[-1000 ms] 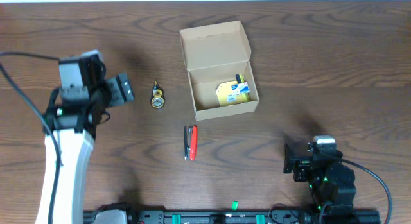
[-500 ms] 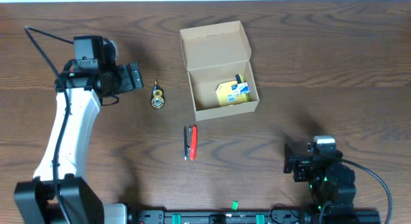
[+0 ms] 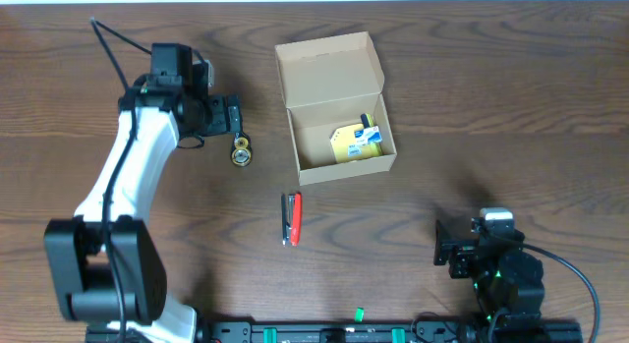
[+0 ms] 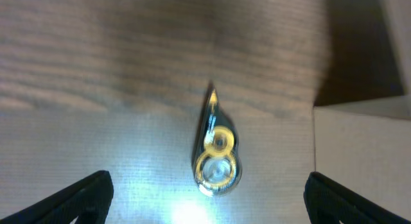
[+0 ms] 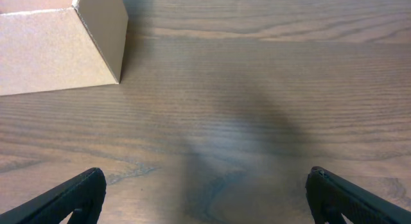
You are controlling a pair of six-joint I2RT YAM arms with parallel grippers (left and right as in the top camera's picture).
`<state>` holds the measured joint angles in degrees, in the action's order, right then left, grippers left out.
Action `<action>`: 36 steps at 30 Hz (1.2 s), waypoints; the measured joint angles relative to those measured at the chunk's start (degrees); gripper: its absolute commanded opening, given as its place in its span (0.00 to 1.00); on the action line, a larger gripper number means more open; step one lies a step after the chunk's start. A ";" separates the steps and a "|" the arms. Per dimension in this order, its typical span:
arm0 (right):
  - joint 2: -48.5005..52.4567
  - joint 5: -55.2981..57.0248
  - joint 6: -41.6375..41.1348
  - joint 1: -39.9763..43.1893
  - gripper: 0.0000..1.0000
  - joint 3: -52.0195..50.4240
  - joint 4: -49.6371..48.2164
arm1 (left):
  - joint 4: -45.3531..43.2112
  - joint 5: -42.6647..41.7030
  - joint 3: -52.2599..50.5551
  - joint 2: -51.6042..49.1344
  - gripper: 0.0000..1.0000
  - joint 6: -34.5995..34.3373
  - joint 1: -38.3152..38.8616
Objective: Pack container
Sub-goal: 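Lower the left gripper and grasp the black-gold correction tape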
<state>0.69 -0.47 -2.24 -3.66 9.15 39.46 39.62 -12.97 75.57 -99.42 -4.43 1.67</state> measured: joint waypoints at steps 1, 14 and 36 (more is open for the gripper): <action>0.00 0.00 0.00 0.00 0.99 0.00 0.00 | 0.92 0.00 1.14 -1.07 0.96 0.04 0.00; 0.00 0.00 0.00 0.00 0.99 0.00 0.00 | 7.41 -6.27 9.01 -12.98 0.96 0.17 0.00; 0.00 0.00 0.00 0.00 0.99 0.00 0.00 | 12.66 6.71 9.01 -18.16 0.96 -2.25 5.18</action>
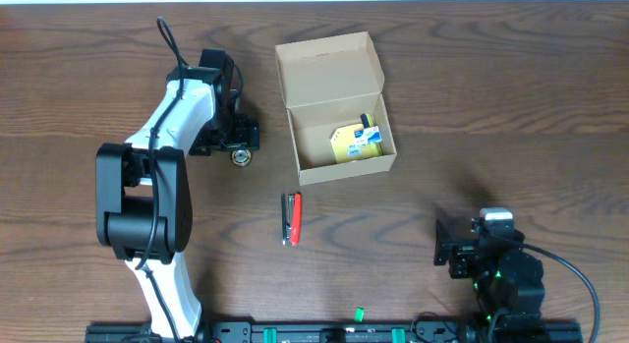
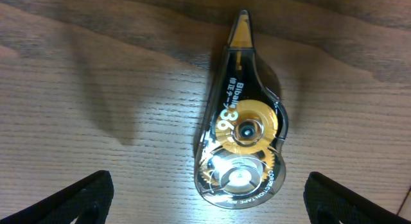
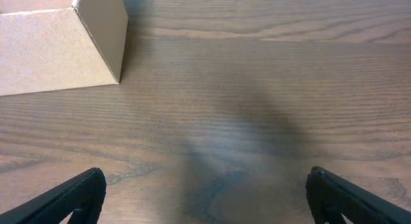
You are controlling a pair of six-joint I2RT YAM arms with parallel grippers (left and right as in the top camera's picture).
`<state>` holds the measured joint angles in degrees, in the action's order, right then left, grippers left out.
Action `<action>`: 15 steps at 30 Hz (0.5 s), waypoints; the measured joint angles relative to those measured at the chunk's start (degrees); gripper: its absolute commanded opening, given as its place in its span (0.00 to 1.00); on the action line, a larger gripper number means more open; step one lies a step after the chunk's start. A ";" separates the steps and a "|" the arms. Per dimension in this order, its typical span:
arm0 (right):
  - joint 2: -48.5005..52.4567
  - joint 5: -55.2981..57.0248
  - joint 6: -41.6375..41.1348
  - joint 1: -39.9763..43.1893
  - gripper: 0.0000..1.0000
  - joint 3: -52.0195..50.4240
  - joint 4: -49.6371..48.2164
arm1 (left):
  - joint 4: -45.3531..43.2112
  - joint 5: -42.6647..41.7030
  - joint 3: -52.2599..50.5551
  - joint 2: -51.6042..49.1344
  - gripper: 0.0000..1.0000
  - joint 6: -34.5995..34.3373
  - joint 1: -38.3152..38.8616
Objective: Pack container
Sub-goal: 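Lower the left gripper and grasp the black-gold correction tape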
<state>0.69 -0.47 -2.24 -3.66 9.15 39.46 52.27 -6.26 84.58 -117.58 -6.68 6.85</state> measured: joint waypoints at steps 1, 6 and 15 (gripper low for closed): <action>0.00 0.00 0.00 0.00 0.99 0.00 0.00 | -0.04 0.26 0.00 -0.09 0.96 0.00 0.00; 0.00 0.00 0.00 0.00 0.99 0.00 0.00 | -0.20 0.66 0.00 -1.62 0.98 -0.22 0.00; 0.00 0.00 0.00 0.00 0.99 0.00 0.00 | -1.49 0.46 0.00 -2.21 0.87 -0.76 0.04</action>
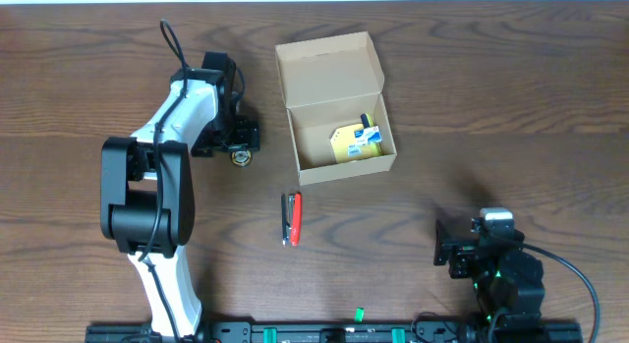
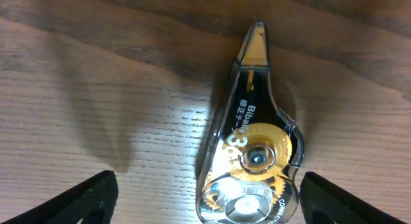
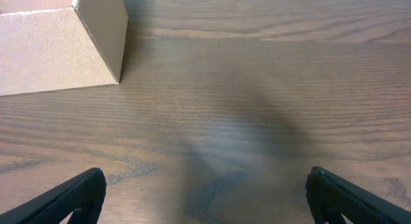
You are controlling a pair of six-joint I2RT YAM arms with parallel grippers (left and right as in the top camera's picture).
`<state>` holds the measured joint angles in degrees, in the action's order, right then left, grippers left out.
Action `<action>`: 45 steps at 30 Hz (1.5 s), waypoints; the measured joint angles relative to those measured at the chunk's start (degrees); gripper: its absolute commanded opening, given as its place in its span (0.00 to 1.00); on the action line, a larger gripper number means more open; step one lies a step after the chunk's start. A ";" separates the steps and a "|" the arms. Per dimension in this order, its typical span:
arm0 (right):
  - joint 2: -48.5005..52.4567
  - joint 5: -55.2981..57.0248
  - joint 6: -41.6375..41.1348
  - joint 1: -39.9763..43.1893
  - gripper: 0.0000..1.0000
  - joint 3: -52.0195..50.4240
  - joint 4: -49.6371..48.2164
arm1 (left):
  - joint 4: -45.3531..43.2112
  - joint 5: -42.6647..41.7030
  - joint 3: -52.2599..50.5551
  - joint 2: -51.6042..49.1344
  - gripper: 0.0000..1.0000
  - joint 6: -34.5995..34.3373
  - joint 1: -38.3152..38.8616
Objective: Pack container
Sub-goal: 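Lower the left gripper and grasp the black-gold correction tape, then carry the correction tape into the cardboard box and release it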
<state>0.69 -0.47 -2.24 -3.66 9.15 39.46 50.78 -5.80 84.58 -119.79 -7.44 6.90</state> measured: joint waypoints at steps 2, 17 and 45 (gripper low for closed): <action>0.00 0.00 0.00 0.00 0.99 0.00 0.00 | -0.02 0.02 0.00 0.00 0.84 0.15 0.15; 0.00 0.00 0.00 0.00 0.99 0.00 0.00 | -0.61 1.18 0.11 -1.36 0.55 1.57 2.01; 0.00 0.00 0.00 0.00 0.99 0.00 0.00 | -1.51 4.59 5.97 6.82 0.28 1.42 2.03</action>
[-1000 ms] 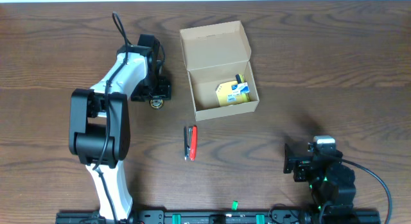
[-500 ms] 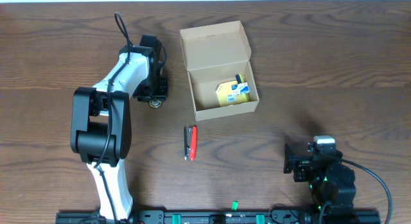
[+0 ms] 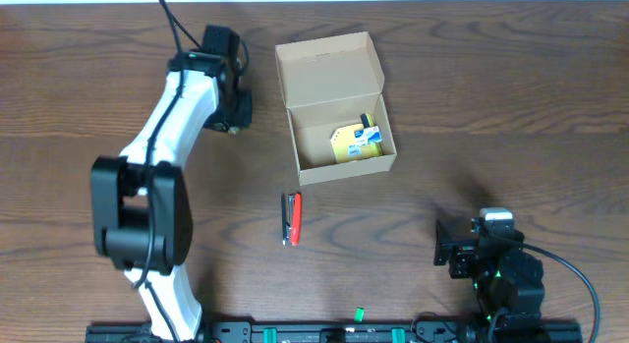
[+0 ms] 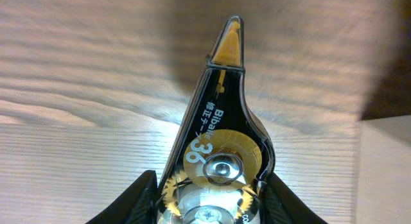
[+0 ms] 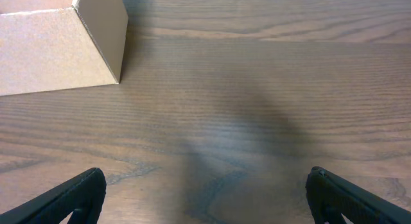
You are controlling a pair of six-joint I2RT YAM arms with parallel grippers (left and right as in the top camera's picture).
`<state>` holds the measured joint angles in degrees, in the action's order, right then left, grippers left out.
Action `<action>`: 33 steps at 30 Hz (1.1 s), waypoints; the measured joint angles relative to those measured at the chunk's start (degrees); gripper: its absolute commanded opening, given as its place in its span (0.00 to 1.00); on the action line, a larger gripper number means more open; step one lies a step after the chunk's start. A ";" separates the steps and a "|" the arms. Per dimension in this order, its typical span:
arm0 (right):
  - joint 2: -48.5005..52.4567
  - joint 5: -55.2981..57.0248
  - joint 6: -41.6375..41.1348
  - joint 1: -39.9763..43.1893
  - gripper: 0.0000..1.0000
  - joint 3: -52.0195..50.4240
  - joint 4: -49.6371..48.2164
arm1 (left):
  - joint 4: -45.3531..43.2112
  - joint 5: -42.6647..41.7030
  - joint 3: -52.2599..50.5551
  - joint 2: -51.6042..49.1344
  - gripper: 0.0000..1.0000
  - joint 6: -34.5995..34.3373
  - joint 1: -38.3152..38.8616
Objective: Pack container
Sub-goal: 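Carry the correction tape into the cardboard box and release it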
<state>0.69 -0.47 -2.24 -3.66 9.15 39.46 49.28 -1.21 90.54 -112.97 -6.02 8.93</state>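
Observation:
A clear correction tape dispenser [image 4: 215, 144] with yellow gears sits between the fingers of my left gripper [image 4: 212, 208], which is shut on it and holds it off the wood. In the overhead view the left gripper [image 3: 232, 112] hangs just left of the open cardboard box [image 3: 344, 168], and the tape is mostly hidden under it. The box holds a yellow packet [image 3: 356, 142]. A red and black stapler [image 3: 292, 218] lies on the table in front of the box. My right gripper [image 5: 205, 198] is open over bare wood at the near right.
The box's lid [image 3: 329, 63] stands open towards the far side. A box corner [image 5: 77, 51] shows at the upper left of the right wrist view, and a pale box edge [image 4: 385, 166] at the right of the left wrist view. The right arm's base [image 3: 486, 255] sits near the front edge.
My left gripper has shut on the correction tape, which lay on the table between its open fingers. It now holds the tape lifted, a little farther back. The right arm has not moved.
The left gripper stood open to the left of the tape on the table. It then came down over the tape with its fingers either side, still open. Now it is shut on the tape and raised beside the box. The right gripper stayed open throughout.

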 measured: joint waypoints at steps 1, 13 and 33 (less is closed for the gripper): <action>0.00 0.00 0.00 0.00 0.99 0.00 -0.02 | -0.26 0.22 0.26 1.75 0.28 0.00 -0.02; 0.00 0.00 0.00 0.00 0.99 0.00 0.00 | -1.29 0.24 2.56 8.92 0.26 0.00 4.90; 0.00 0.00 0.00 0.00 0.99 0.00 0.00 | 0.22 -9.64 8.50 0.48 0.27 -0.02 19.02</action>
<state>0.69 -0.47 -2.24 -3.66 9.15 39.46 49.50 -10.85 99.04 -112.49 -6.04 27.94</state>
